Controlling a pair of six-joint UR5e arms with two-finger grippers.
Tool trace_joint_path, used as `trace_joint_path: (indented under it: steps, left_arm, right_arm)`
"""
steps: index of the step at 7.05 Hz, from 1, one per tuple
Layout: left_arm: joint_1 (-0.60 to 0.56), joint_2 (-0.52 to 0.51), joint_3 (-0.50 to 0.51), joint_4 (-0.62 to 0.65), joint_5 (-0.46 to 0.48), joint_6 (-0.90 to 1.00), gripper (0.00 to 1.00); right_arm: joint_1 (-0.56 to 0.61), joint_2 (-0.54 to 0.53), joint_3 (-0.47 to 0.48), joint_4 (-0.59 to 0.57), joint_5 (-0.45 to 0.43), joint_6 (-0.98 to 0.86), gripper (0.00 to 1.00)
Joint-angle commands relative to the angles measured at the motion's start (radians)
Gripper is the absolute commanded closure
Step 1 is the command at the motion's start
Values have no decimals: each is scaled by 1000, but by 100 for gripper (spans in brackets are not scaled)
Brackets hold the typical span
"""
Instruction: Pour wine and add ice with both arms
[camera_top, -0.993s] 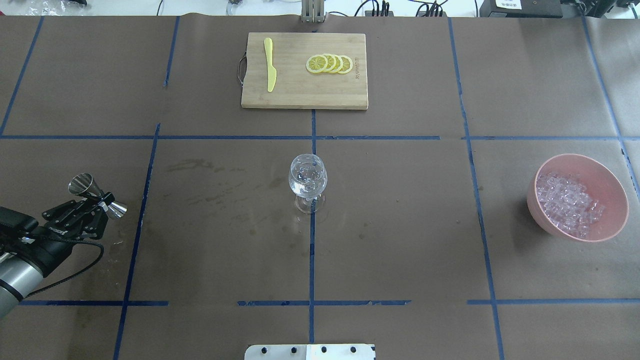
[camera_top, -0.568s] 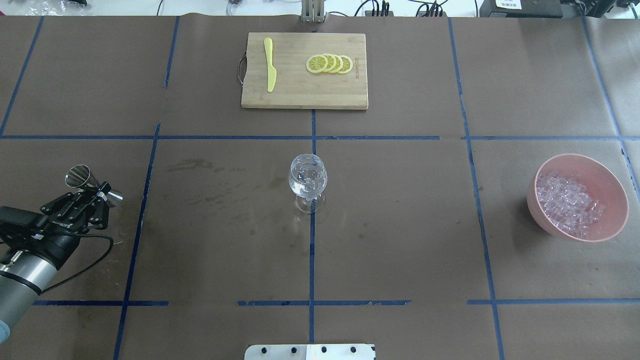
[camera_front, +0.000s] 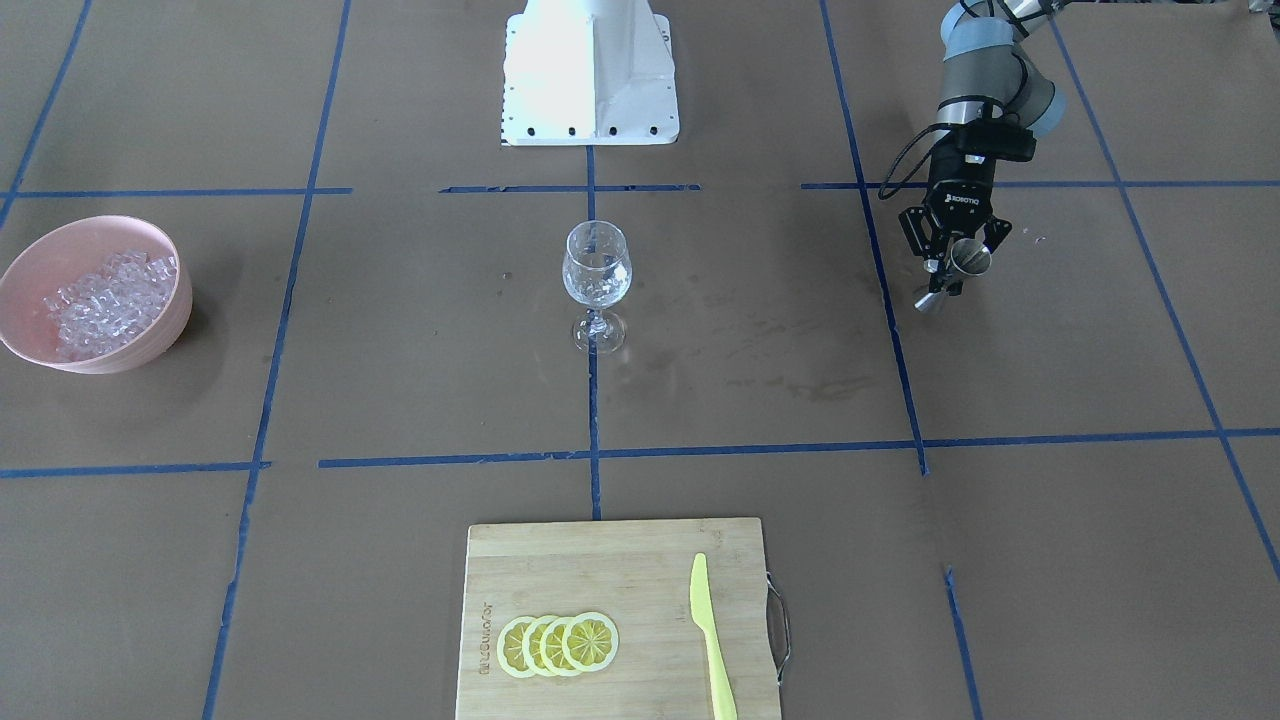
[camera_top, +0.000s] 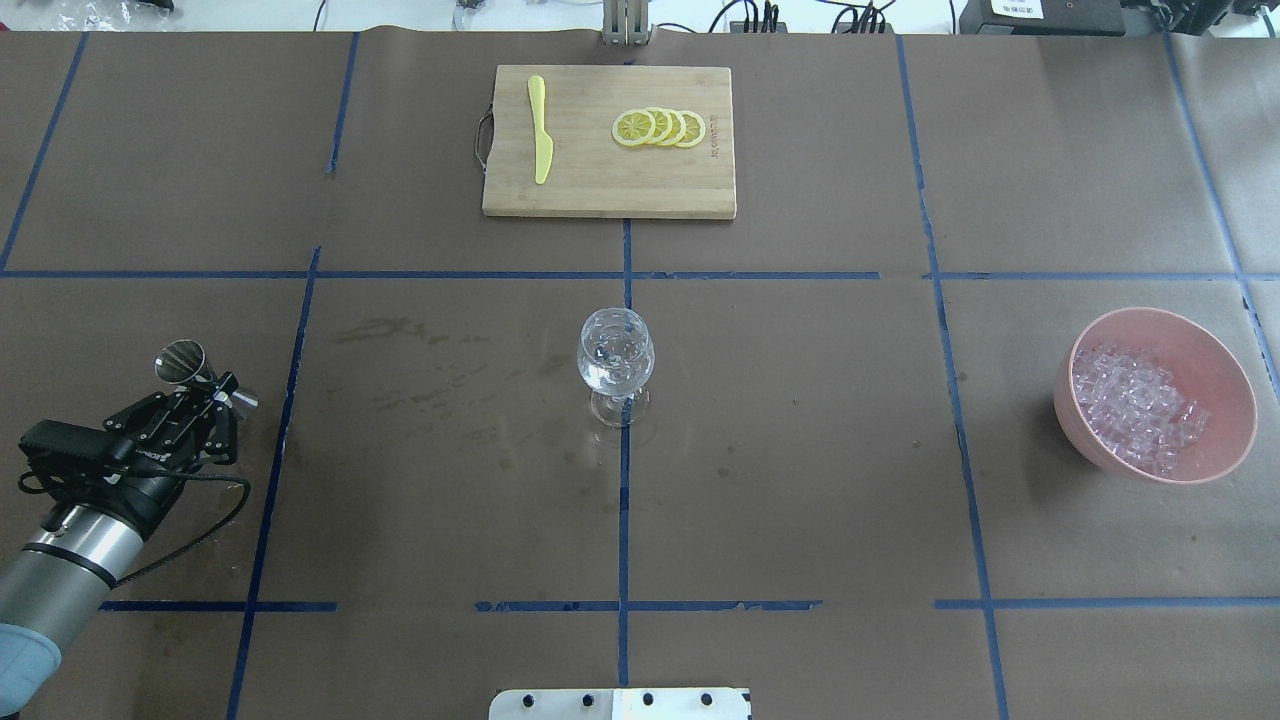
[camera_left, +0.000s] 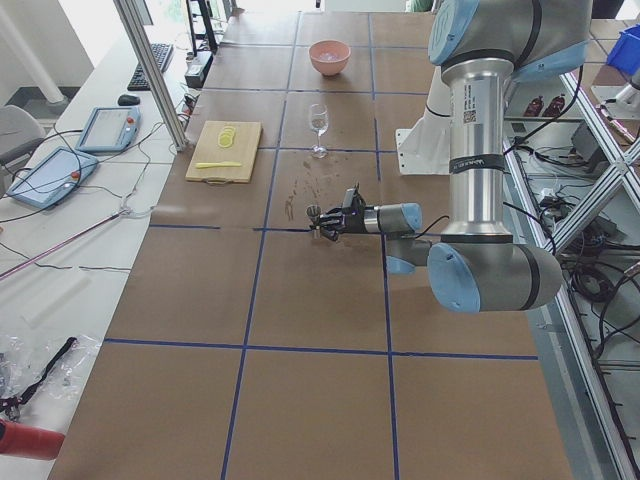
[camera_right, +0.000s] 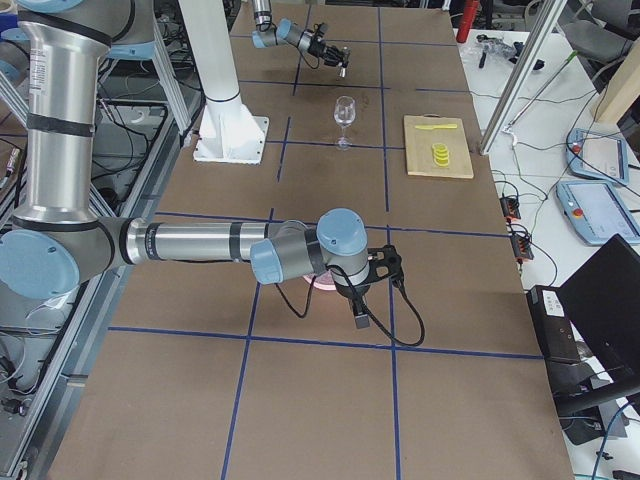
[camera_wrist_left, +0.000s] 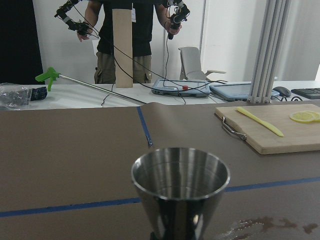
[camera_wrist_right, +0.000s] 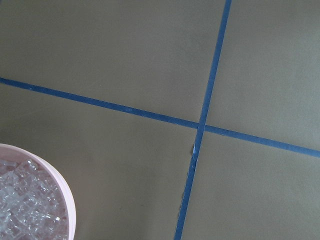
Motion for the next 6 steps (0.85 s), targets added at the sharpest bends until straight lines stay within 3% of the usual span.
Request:
trace_joint_path:
  steps: [1,6]
  left_arm:
    - [4,-3,19,-1,-2,0,100]
    - [37,-8,28,-7,-2,-12,100]
  right_arm:
    - [0,-1,-2,0,0,-2,0]
    - [0,-1,-4,0,-1,-2,0]
